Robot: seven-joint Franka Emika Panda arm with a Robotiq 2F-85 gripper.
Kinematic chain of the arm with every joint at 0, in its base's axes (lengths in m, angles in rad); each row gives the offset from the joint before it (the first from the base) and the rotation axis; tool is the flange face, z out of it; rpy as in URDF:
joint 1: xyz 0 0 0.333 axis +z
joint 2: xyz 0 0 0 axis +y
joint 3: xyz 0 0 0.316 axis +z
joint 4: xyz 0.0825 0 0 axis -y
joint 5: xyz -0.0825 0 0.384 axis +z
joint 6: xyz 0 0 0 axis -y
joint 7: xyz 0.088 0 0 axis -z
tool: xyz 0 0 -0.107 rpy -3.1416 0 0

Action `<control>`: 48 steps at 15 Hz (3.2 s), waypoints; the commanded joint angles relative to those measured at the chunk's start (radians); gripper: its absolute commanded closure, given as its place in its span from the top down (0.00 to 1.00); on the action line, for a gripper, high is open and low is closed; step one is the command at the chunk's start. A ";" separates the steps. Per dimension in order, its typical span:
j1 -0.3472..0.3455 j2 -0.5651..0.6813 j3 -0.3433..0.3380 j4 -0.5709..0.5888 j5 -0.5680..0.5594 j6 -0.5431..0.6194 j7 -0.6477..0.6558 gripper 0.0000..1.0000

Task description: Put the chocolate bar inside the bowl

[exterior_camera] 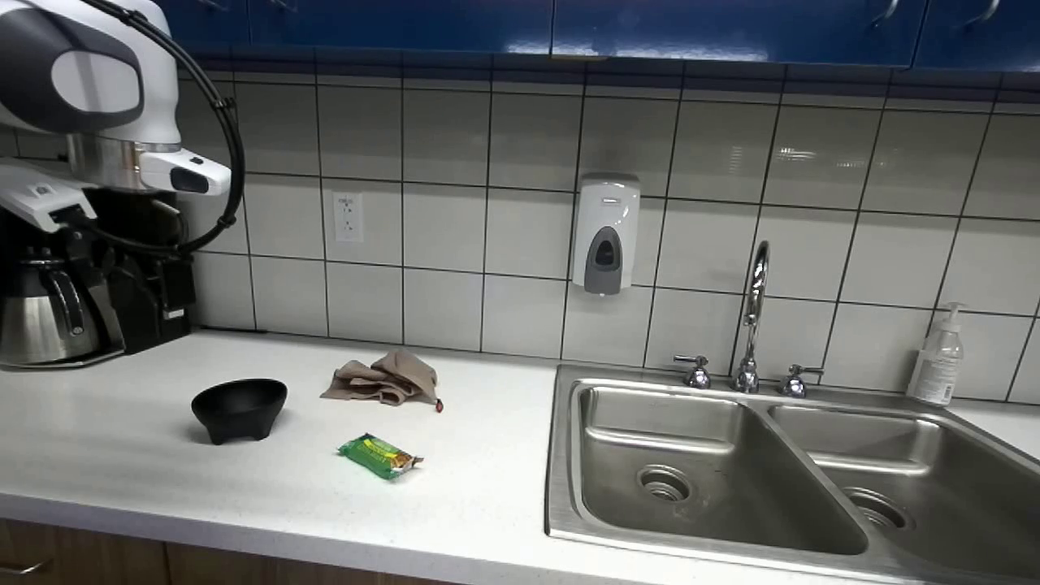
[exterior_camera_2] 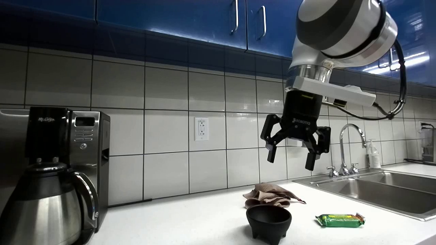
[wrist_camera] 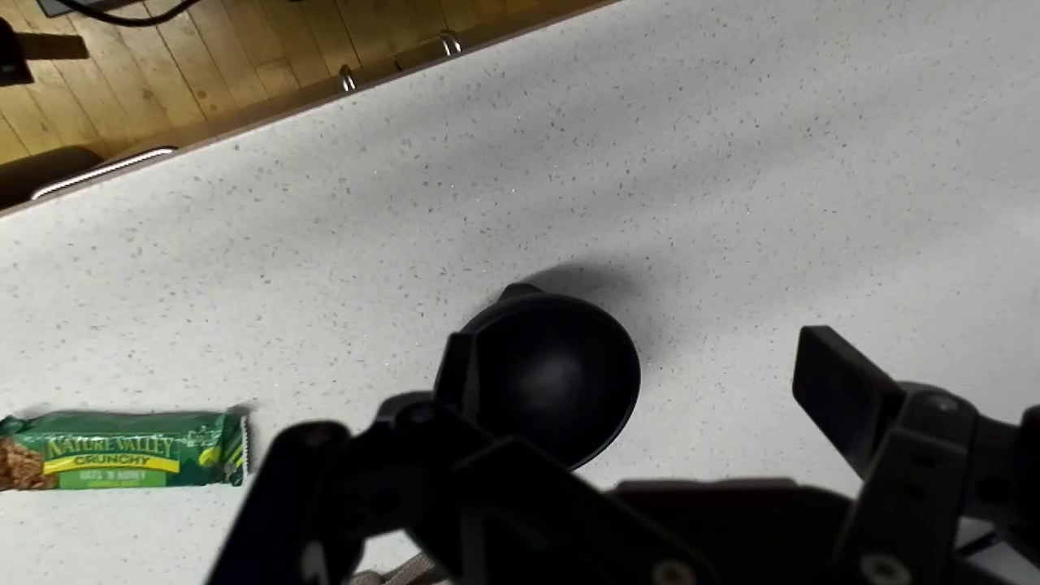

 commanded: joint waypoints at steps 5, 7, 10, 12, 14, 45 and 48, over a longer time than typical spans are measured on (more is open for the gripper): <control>-0.021 0.002 0.007 0.006 -0.021 -0.006 0.026 1.00; -0.041 0.000 0.009 0.008 -0.036 -0.008 0.043 1.00; -0.089 -0.012 0.013 0.008 -0.078 -0.007 0.080 1.00; -0.129 -0.013 0.017 0.010 -0.113 -0.011 0.122 1.00; -0.163 -0.010 0.010 0.011 -0.136 -0.010 0.155 1.00; -0.370 0.348 -0.101 0.114 -0.305 0.154 0.679 1.00; -0.361 0.395 -0.126 0.124 -0.289 0.204 0.691 1.00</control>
